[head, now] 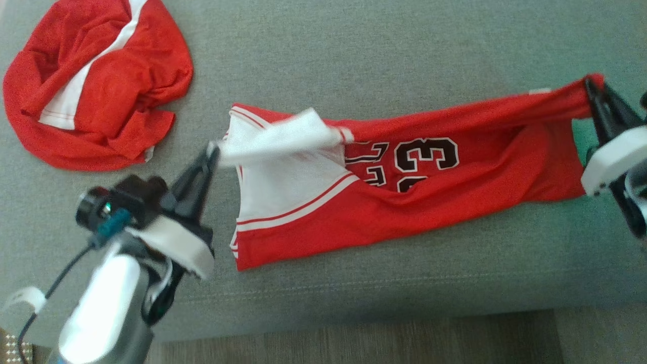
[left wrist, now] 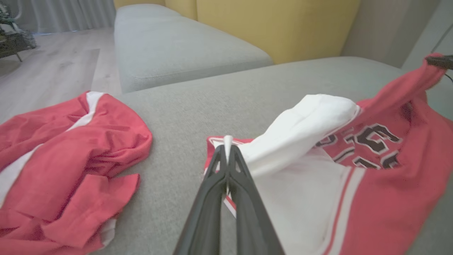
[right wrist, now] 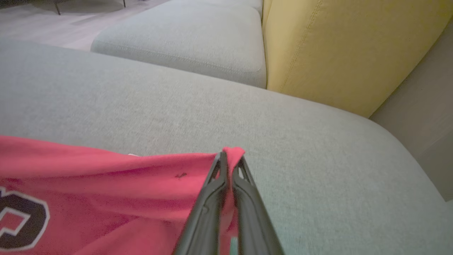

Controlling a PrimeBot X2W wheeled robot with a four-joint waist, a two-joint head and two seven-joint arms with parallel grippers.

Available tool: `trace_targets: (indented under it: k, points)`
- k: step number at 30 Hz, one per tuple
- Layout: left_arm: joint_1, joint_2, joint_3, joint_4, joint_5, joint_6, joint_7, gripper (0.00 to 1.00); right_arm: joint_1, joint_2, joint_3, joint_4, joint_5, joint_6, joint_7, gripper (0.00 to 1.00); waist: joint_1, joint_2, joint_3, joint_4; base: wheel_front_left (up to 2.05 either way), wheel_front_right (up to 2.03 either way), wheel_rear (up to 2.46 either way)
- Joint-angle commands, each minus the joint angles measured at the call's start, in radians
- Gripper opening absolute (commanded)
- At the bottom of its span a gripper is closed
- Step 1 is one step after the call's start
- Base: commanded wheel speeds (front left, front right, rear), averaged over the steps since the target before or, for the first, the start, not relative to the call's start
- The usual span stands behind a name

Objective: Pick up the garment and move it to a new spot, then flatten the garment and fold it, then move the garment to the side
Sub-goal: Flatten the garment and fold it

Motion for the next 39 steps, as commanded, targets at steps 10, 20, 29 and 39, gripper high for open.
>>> trace_targets:
  k: [10,20,29,39]
  points:
    - [0.089,0.158,-0.136,-0.144,-0.104,0.001,0.087,0.00,0.101,-0.112,0.094,-0.092,0.075,0.000,0.086,0.00,0.0000,-0.0001,-0.023,-0.008,0.00,0.00,0.00]
    - [0.105,0.242,-0.226,-0.175,-0.183,0.001,0.126,0.00,0.155,-0.167,0.146,-0.141,0.134,0.000,0.195,1.00,0.0000,-0.0001,-0.037,-0.025,0.00,0.00,0.00]
    - [0.106,0.261,-0.249,-0.168,-0.213,0.001,0.131,1.00,0.164,-0.177,0.113,-0.161,0.145,0.000,0.231,1.00,0.0000,-0.0001,-0.068,-0.034,0.00,0.00,0.00]
    - [0.068,0.177,-0.143,-0.173,-0.260,0.106,-0.004,1.00,0.171,-0.050,-0.113,-0.193,0.078,0.000,0.110,1.00,0.0000,-0.0001,-0.105,-0.028,0.00,0.00,0.00]
